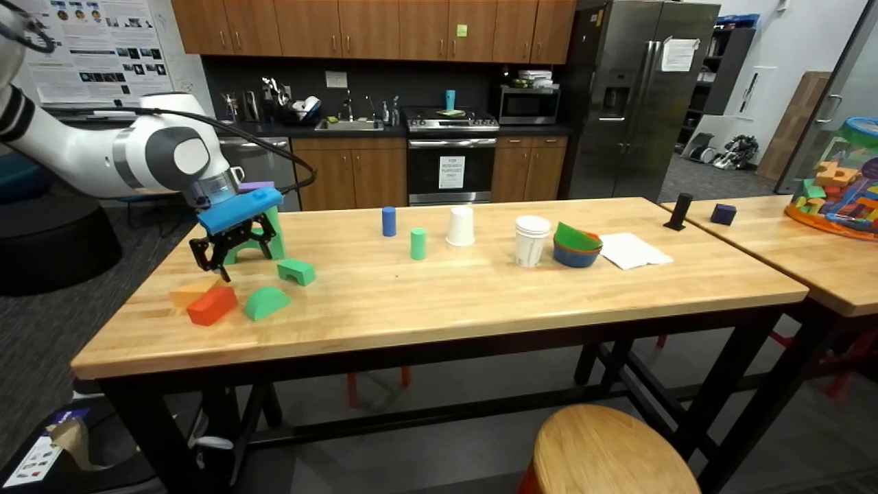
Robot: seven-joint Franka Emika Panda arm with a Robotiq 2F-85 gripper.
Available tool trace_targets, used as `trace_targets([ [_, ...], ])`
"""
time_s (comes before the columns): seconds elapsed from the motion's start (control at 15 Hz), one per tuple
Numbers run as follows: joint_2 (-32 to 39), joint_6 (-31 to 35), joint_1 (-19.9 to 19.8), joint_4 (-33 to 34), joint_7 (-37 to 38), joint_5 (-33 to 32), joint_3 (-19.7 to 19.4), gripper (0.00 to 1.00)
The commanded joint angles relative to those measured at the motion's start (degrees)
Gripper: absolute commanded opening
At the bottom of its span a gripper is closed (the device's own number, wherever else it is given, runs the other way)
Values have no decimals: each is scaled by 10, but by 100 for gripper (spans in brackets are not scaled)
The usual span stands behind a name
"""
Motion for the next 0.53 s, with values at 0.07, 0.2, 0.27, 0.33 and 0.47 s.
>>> trace_targets([
  [0.07, 71, 14, -28, 63, -47, 9, 0, 100],
  [0.2, 87, 22, -35, 83, -49, -6, -1, 100],
  [0.27, 90, 25, -39, 92, -55, -4, 0, 100],
  [0.33, 92, 28, -42, 100, -61, -1, 2, 100],
  [0.47, 98, 33, -47, 116, -69, 1, 4, 100],
])
